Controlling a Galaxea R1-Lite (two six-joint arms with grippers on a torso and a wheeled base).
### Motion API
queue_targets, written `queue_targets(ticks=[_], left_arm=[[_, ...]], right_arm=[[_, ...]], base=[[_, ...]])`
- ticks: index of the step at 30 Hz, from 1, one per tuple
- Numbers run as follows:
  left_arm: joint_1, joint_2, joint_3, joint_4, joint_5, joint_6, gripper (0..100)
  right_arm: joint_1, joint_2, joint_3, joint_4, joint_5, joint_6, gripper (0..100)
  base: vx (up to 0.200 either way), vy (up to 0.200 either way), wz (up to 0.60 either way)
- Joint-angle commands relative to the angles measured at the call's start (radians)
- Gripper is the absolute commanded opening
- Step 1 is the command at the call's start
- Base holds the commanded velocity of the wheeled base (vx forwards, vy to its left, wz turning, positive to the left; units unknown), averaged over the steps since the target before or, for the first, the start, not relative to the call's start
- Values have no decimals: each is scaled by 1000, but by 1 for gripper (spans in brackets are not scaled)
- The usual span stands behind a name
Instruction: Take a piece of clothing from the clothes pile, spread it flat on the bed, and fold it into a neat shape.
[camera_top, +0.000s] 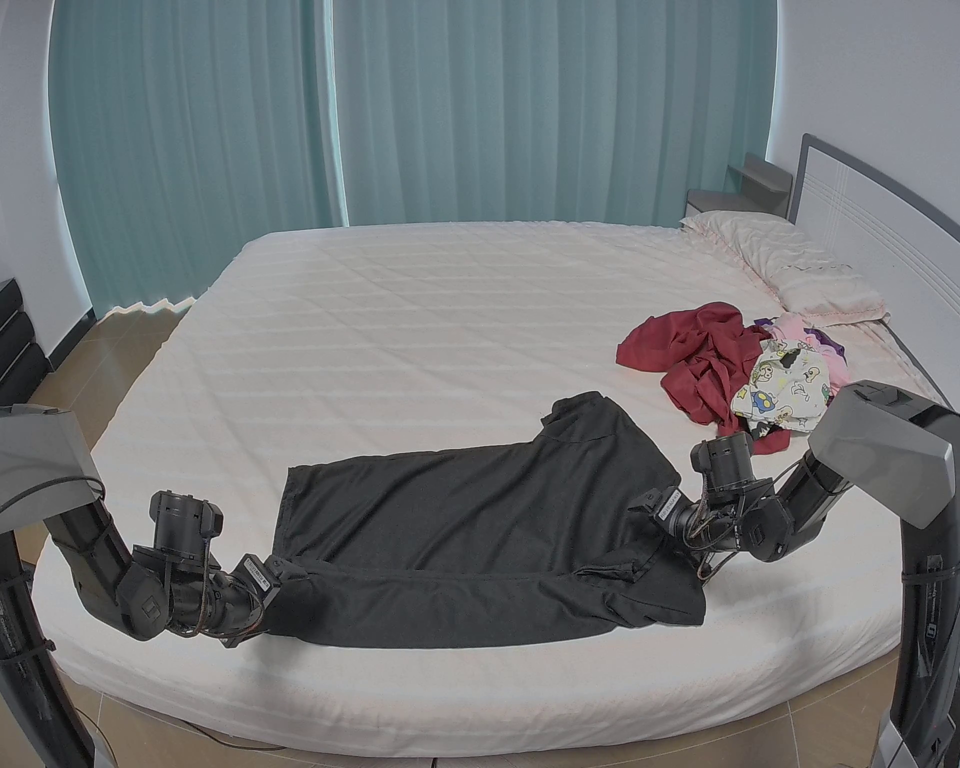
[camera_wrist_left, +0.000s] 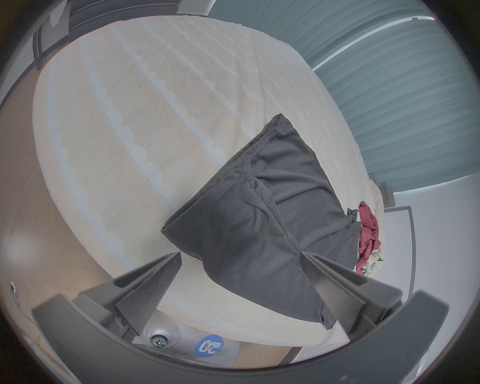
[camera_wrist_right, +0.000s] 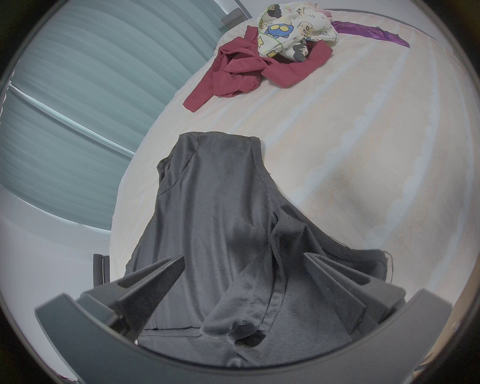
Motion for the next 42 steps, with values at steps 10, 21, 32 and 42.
queue_targets(ticks=[10,21,32,42], left_arm=[[0,0,0,0,0,0,100],[0,0,0,0,0,0,100],[0,-1,0,0,0,0,100],[0,-1,0,0,0,0,100]], right_arm=[[0,-6,11,23,-11,-15,0],[20,-159,118,24,-22,-15,0],[46,-291,95,167,-19,-8,0],[84,-382,114,300,-19,-7,0]], base=[[0,0,0],[0,0,0],[0,0,0],[0,0,0]])
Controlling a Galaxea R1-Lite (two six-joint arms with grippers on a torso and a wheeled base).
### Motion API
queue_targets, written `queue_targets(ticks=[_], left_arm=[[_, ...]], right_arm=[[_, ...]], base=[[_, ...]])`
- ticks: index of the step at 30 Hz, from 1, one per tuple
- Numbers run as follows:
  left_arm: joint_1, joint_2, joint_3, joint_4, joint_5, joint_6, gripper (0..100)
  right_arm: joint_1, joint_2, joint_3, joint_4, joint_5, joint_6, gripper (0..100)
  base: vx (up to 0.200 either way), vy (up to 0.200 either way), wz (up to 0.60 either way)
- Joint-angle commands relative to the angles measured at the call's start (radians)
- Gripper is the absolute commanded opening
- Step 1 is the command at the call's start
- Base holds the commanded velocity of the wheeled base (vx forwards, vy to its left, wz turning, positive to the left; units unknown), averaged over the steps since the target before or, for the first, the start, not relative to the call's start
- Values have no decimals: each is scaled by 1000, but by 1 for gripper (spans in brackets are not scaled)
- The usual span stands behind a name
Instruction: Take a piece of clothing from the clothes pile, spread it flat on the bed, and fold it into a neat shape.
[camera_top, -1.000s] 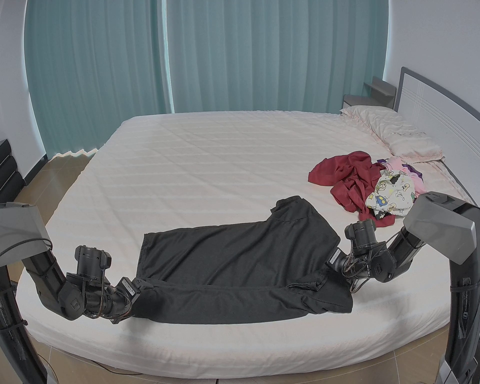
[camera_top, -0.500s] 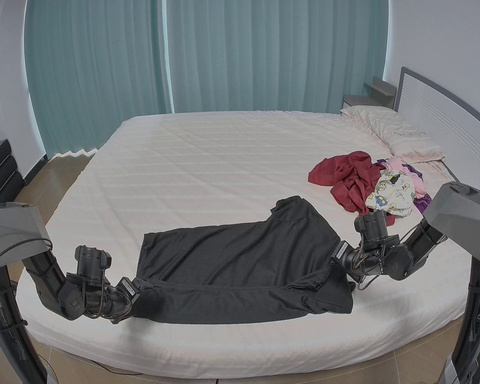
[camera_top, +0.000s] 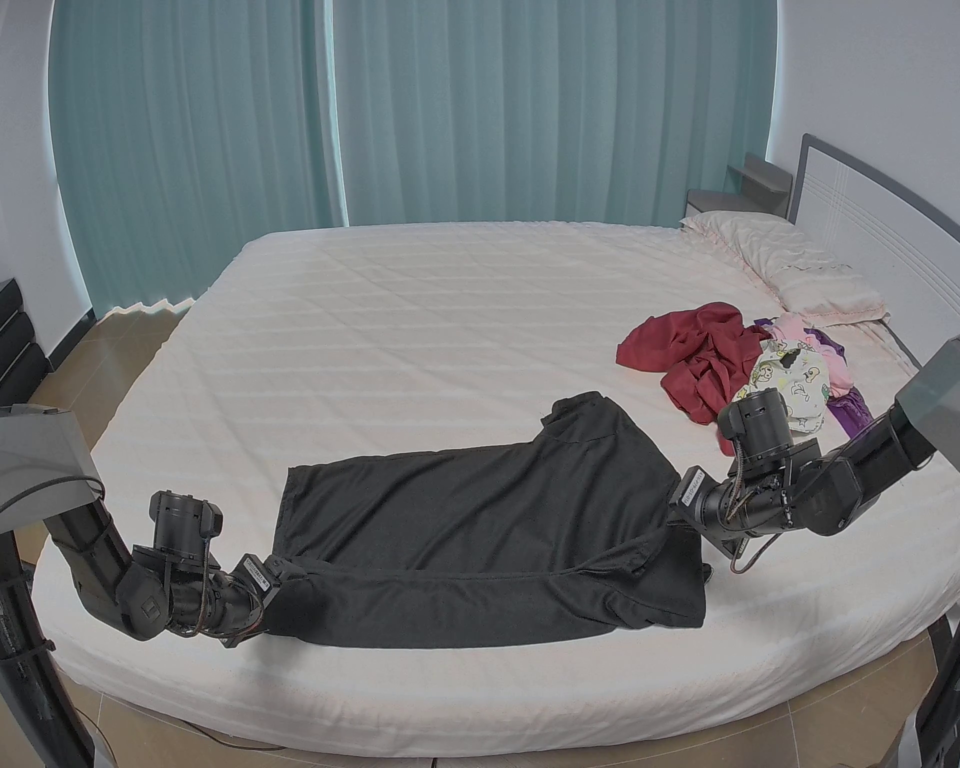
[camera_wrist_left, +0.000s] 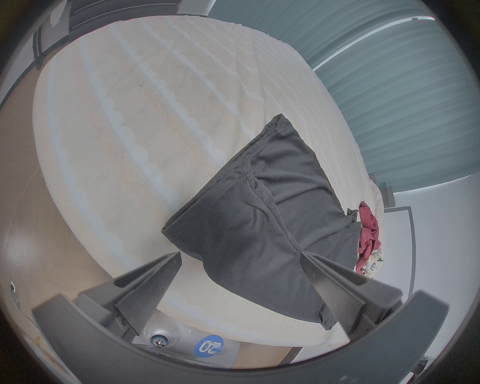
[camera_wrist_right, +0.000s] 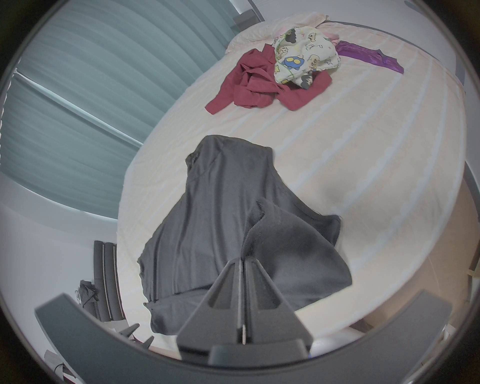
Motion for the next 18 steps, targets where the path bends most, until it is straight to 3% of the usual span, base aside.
queue_targets(ticks=[1,12,13,18], left_arm=[[0,-1,0,0,0,0,100],[0,-1,0,0,-1,0,100],[0,-1,0,0,0,0,100],[0,-1,0,0,0,0,100]], right_arm=[[26,-57,26,30,-1,1,0],[86,-97,178,30,-33,4,0],[92,-98,195,32,-33,4,100],[121,-111,250,30,-31,6,100]], base=[[0,0,0],[0,0,0],[0,0,0],[0,0,0]])
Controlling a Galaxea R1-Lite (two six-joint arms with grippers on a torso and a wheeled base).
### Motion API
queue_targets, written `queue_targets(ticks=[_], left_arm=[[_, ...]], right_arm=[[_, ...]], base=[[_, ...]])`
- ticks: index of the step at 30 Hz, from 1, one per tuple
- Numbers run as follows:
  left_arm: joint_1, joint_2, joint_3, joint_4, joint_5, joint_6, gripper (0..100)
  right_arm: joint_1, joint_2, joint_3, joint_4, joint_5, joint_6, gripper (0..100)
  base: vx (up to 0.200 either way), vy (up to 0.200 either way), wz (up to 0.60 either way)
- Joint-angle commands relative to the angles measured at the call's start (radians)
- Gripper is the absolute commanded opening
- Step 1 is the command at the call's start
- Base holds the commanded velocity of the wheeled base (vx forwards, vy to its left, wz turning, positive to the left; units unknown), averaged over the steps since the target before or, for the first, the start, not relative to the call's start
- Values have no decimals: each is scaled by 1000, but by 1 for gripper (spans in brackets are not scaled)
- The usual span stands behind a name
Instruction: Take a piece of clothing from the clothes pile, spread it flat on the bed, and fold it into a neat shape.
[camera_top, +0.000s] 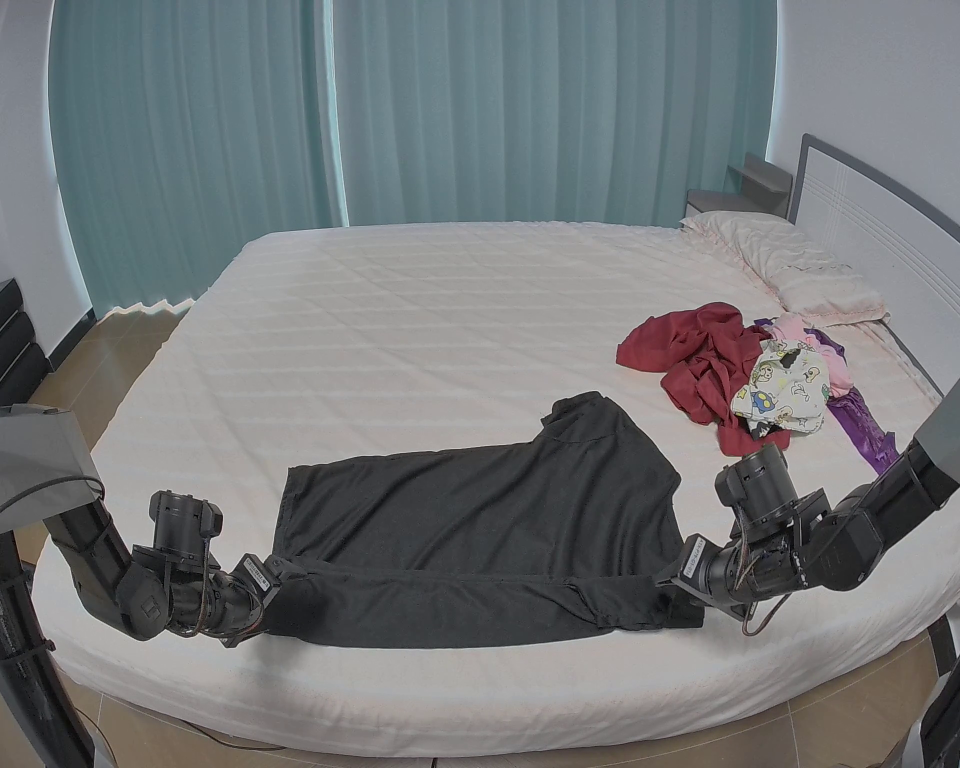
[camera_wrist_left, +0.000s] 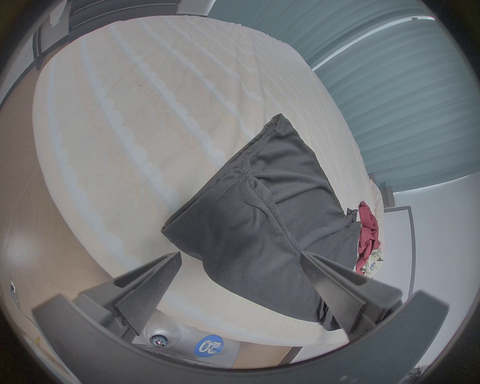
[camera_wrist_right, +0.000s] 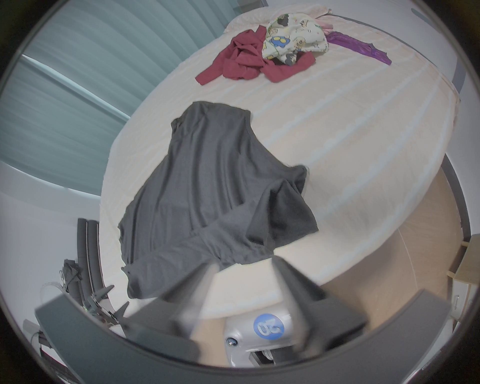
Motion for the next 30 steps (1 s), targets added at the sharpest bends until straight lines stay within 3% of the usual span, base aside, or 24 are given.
queue_targets(ticks=[1,8,18,19,23,30], left_arm=[[0,0,0,0,1,0,100],[0,0,0,0,1,0,100],[0,0,0,0,-1,0,100],[0,0,0,0,-1,0,100],[1,0,0,0,-1,0,100],[0,0,0,0,-1,0,100]], right_arm=[[25,-26,67,-7,2,-3,100],[2,-14,67,-10,1,-3,100],[-42,152,-2,-100,7,-12,100],[-42,155,-4,-100,7,-12,0],[-62,218,-25,-100,1,-40,0],[-97,152,45,-94,-1,-41,0]], base=[[0,0,0],[0,0,0],[0,0,0],[0,0,0],[0,0,0],[0,0,0]])
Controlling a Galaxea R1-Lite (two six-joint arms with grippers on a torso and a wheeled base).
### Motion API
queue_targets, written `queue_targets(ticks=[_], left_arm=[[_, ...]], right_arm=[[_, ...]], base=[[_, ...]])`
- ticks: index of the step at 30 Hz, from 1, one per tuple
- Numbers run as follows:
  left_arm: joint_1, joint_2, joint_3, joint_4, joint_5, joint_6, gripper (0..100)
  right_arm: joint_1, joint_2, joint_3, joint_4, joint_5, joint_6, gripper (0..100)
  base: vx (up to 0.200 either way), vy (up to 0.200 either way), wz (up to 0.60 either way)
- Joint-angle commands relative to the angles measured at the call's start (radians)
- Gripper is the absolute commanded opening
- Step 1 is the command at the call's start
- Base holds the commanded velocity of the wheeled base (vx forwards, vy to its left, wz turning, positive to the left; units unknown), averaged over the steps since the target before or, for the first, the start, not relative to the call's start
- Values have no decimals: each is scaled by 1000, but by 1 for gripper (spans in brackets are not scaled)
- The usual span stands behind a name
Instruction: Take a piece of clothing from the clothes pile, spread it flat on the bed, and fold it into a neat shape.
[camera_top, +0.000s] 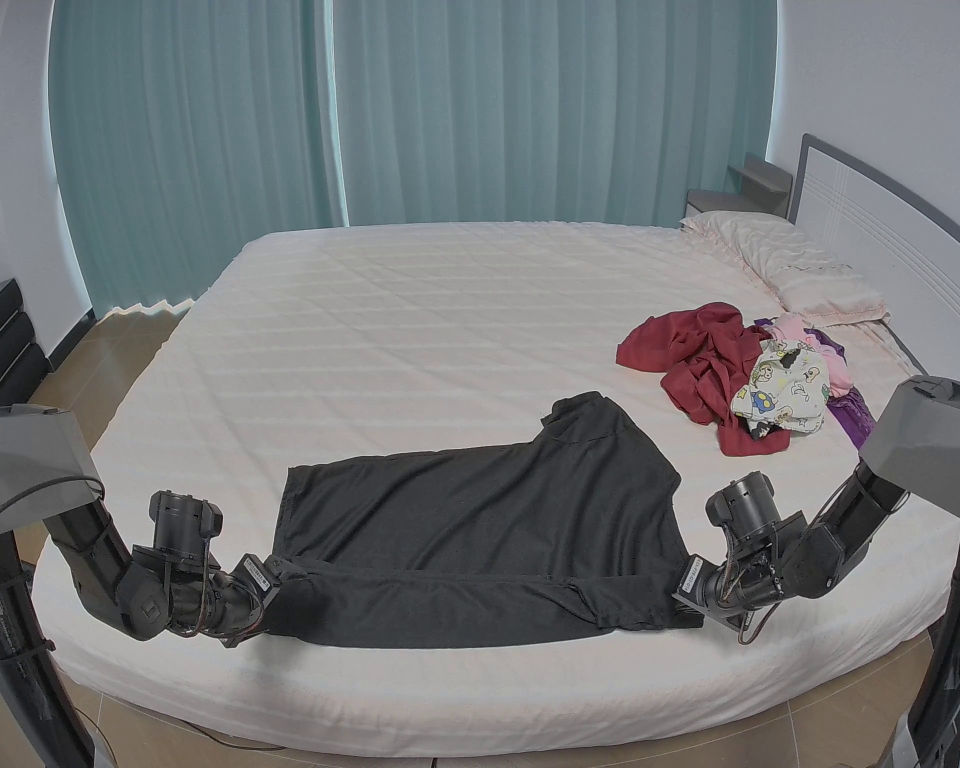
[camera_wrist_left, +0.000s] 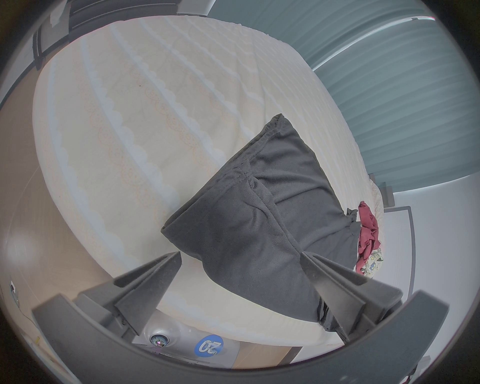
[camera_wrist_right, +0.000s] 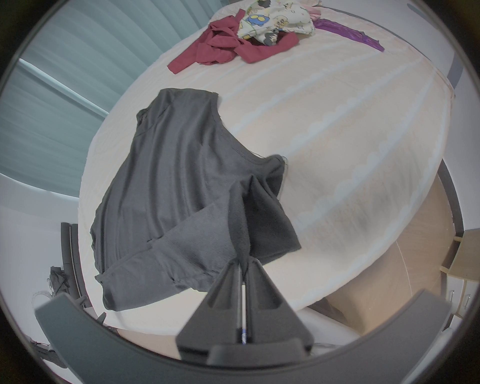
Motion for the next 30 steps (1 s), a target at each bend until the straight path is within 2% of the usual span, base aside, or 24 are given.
queue_targets(ticks=[1,12,13,17,21,25,27,28,29,30], left_arm=[[-1,0,0,0,0,0,100],[-1,0,1,0,0,0,100],[-1,0,1,0,0,0,100],[-1,-2,1,0,0,0,100],[-1,0,1,0,0,0,100],[-1,-2,3,0,-6,0,100],[1,-8,4,0,-24,3,100],[2,-8,4,0,-26,3,100],[4,-9,10,0,-31,9,100],[5,-13,13,0,-31,12,100]], right_arm=[[-20,-38,54,1,0,-3,0],[-38,-6,112,-24,3,4,0],[-38,-6,112,-25,3,3,100],[-40,-9,152,-60,10,-8,100],[-47,-18,175,-88,4,-59,100],[-96,-41,189,-188,17,-92,100],[-135,-36,207,-261,75,-195,100],[-136,-36,209,-266,78,-201,100],[-152,-32,224,-310,112,-277,100],[-156,-30,232,-332,121,-310,100]], base=[[0,0,0],[0,0,0],[0,0,0],[0,0,0],[0,0,0],[0,0,0],[0,0,0],[0,0,0],[0,0,0],[0,0,0]])
